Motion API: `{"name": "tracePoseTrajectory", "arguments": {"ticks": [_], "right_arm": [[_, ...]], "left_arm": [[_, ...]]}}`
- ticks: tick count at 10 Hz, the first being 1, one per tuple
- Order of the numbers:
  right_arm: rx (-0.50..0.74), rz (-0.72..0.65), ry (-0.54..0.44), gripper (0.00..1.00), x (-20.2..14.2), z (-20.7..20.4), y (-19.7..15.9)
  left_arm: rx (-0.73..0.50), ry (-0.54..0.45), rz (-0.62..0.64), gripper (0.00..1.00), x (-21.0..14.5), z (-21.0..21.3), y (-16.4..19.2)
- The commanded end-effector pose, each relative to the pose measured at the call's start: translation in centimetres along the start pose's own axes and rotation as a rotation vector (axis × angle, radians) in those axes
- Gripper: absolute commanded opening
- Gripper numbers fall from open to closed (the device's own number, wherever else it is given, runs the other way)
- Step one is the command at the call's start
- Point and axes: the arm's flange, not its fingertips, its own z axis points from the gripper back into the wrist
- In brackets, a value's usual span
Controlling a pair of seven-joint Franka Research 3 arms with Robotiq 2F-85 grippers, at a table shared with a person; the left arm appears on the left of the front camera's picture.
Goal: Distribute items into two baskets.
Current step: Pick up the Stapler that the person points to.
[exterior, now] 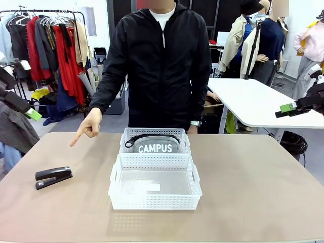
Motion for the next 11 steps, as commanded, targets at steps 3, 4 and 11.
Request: {"name": "tracePoseTrajectory", "arguments": {"ticks": [3,4,11], "right_arm": [[-0.008,-0.001,-0.005,1.0,-0.1,-0.1,0.5],[-0.008,-0.001,-0.005,1.0,-0.1,-0.1,0.5],[-0.008,-0.001,-0.005,1.0,-0.1,-0.1,0.5]], "left_arm": [[0.105,0.161,-0.144,1.0,1.2,-3.8,-1.4],[0.123,0.202,-0.172,1.0,1.7,-4.7,-1.4],[0.14,0.444,-0.29,1.0,2.3,-10.8,-1.3]]}}
